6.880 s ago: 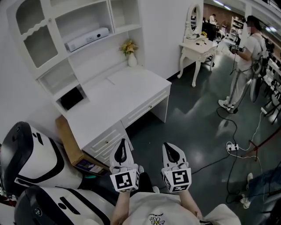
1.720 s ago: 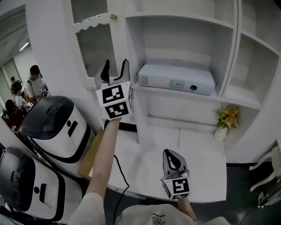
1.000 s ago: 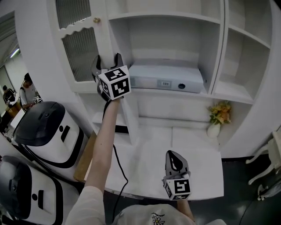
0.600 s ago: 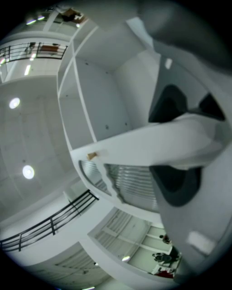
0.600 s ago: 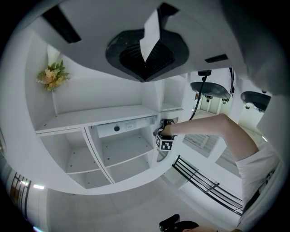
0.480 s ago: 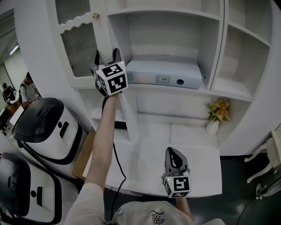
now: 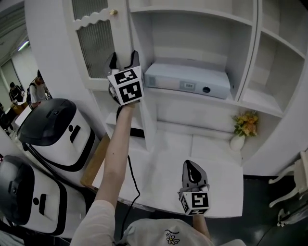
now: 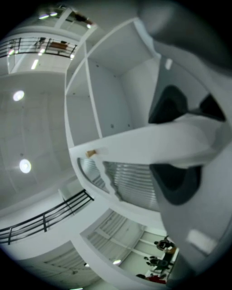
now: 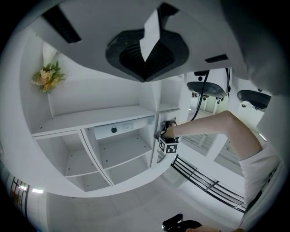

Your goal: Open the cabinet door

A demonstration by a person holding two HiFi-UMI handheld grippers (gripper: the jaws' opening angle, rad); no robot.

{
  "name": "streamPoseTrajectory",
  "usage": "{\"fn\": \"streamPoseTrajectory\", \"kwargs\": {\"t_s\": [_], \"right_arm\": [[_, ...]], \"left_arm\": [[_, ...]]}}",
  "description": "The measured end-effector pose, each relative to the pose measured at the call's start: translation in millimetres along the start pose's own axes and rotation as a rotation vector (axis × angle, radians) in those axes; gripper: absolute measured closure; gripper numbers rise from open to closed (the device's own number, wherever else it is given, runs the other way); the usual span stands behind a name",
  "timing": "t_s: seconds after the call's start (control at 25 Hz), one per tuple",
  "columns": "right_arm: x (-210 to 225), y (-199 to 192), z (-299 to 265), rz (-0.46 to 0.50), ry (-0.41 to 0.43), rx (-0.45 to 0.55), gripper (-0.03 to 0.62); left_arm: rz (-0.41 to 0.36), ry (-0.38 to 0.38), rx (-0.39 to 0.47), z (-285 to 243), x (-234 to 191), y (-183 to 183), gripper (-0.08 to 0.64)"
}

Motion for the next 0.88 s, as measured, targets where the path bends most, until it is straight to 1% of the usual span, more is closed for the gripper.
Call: {"fn": "streamPoseTrajectory", "kwargs": {"t_s": [0.16,0.28,0.36,0.48,0.56,0.68,0.76,0.88], "right_arm": [[-10.1,0.8,-4.6,-0.004,0.05,-0.002,0.592],[-25.2,2.6,-4.1,0.001,0.097,-0.003,0.592],[-34.4,3.2,-4.0,0.003,0.126,-0.001,0.592],[-49.2,5.8,-4.8,0.012,0.175,0.012,0.592],[-59.5,9.9,-5.1,0.022,0.208,0.028,0.592],[-68.9,16.6,-3.1,0.023,0.23,0.048,0.592],[-72.2,17.7,-0.7,0.016,0.24,0.052,0.592],[-75.1,14.5,1.7,0.01,0.252,0.046,0.592]], "left_arm": [[-0.02,-0.009,0.031,21.6,-0.5,7.2,0.281],[-0.092,0.012,0.058,42.6,-5.1,15.0,0.281],[-0.112,0.018,0.068,55.0,-7.8,19.1,0.281],[-0.075,0.011,0.076,72.4,-14.2,24.0,0.283],[-0.072,0.008,0.081,83.8,-19.2,27.7,0.287],[-0.055,-0.004,0.092,97.2,-25.8,31.2,0.291],[-0.035,-0.011,0.095,104.4,-29.1,32.9,0.316],[-0.049,-0.004,0.099,115.3,-31.0,36.9,0.357]]}}
Point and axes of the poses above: the fingertips, and each gripper's own axes: z backward along the fingers, x to its right, y out of its top, the point moved 7 cm from there along z, backward along the fingers, and after that the axes turned 13 degrees about -y, right-handed, at the moved point
